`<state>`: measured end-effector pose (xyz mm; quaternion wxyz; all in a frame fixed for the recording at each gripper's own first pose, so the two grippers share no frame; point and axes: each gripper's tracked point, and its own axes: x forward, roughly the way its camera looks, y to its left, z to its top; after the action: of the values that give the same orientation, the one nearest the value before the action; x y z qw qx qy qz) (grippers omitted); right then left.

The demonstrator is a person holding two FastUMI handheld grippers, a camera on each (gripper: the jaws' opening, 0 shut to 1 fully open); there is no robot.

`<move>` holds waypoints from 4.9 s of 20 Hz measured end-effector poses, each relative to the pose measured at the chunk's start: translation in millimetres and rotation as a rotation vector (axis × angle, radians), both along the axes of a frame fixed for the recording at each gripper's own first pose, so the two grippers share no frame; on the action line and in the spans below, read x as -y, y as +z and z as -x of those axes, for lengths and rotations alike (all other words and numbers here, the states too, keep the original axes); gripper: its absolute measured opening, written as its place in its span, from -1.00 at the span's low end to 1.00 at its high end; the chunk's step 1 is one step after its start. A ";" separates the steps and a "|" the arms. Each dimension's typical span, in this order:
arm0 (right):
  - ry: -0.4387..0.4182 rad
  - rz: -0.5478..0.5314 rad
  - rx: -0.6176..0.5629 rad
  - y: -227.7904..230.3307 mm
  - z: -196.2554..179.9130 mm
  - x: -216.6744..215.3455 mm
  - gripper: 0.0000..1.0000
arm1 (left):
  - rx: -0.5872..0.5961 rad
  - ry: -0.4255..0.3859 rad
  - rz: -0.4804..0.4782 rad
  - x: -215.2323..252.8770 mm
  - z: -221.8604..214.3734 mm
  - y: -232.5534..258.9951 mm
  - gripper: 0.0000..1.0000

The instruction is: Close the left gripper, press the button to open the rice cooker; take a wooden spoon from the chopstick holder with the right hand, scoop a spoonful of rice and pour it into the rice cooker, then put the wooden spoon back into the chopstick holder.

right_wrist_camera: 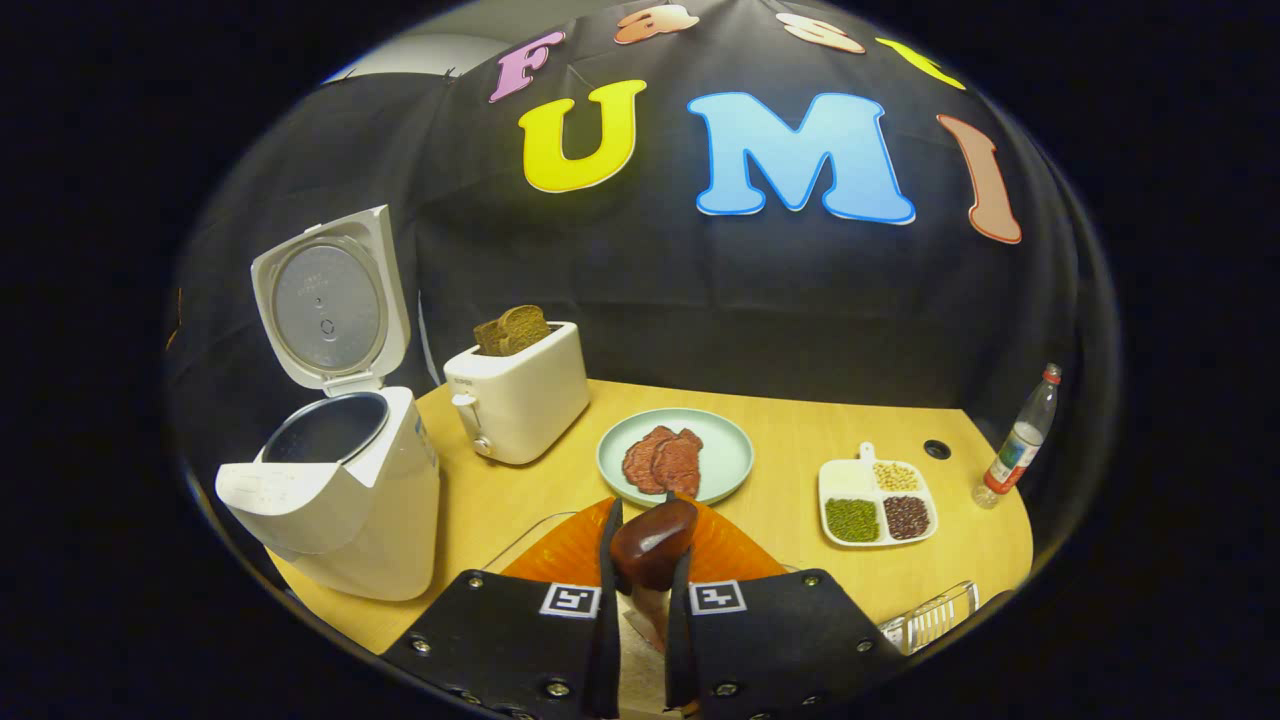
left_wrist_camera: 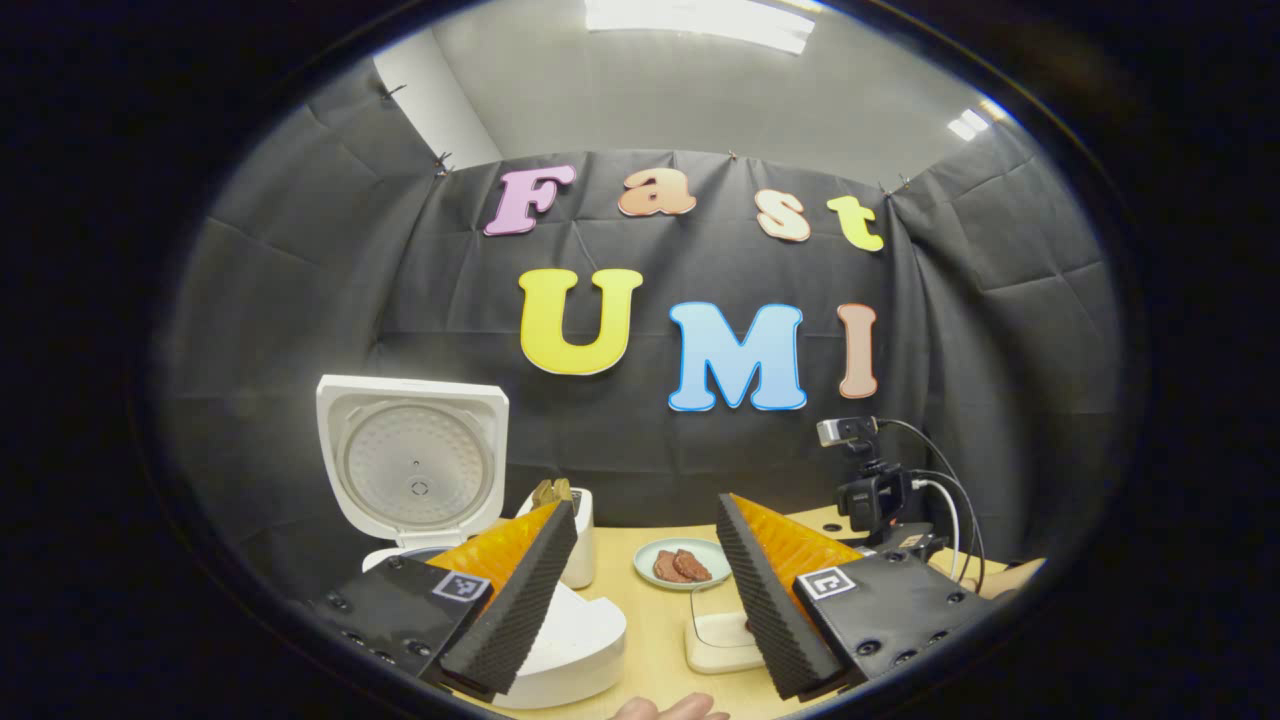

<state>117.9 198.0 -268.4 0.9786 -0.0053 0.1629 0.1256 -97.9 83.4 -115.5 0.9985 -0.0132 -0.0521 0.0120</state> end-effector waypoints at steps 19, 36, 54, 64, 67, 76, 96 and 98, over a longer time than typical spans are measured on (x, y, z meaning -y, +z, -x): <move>-0.033 -0.520 -0.062 63.6 3.8 61.3 -0.65 | 0.001 0.009 0.015 -8.0 5.5 0.2 0.92; -0.044 -0.848 -0.086 114.7 -9.9 48.2 -0.65 | 0.025 0.024 -0.010 -22.7 37.0 18.9 0.96; 0.110 -0.844 -0.101 187.3 -9.2 -96.1 -0.65 | 0.056 0.077 0.017 -67.9 74.5 35.2 0.92; 0.190 -0.795 -0.107 197.9 -15.6 -199.8 -0.65 | 0.041 0.113 0.044 -102.7 86.6 20.2 0.92; 0.199 -0.755 -0.092 198.9 -20.2 -219.4 -0.65 | 0.051 0.123 0.053 -112.4 91.1 25.5 0.87; 0.218 -0.593 0.041 202.1 -19.1 -256.6 -0.65 | 0.047 0.132 0.066 -122.5 93.9 26.7 0.92; 0.286 -0.309 0.241 220.3 7.7 -301.9 -0.65 | 0.033 0.167 0.049 -134.0 103.4 12.0 0.97; 0.279 -0.296 0.242 220.3 6.6 -300.1 -0.65 | 0.037 0.163 0.046 -129.9 103.9 13.7 0.97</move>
<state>111.4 498.1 -48.0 0.9543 0.1006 0.0220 0.2807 -201.8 213.2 -101.7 0.9925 -0.0318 -0.0711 0.0940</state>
